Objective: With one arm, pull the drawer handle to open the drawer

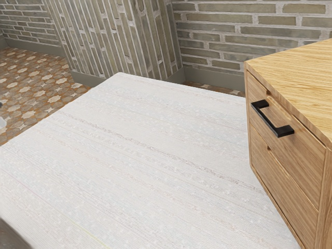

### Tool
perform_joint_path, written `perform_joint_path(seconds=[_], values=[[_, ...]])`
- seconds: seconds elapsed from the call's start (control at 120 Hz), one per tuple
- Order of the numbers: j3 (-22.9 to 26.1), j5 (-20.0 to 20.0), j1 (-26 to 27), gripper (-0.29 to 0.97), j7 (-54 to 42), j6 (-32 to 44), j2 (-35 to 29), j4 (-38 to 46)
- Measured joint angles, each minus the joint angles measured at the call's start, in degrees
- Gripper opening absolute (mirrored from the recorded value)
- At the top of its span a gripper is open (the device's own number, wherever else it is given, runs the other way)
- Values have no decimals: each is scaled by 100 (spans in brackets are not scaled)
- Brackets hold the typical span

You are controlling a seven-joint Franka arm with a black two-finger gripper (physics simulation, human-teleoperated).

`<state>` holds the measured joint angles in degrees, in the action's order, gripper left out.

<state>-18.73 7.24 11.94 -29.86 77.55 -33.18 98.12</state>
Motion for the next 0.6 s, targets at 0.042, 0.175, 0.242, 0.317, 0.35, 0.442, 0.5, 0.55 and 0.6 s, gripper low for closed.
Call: perform_joint_path(seconds=[0.042,0.175,0.242,0.317,0.35,0.442,0.5,0.55,0.6], values=[[62,-43,-54,66,86,230,-235,401],[453,-512,-727,66,535,773,-901,1252],[643,-713,-816,66,912,929,-1114,1525],[808,-944,-818,66,1457,1041,-1238,1670],[857,-1115,-824,66,1708,1087,-1263,1717],[856,-1760,-835,66,2399,1322,-1322,2092],[843,-2107,-811,66,2828,1519,-1354,2304],[839,-2352,-767,66,3200,1682,-1366,2382],[837,-2531,-718,66,3578,1821,-1375,2423]])
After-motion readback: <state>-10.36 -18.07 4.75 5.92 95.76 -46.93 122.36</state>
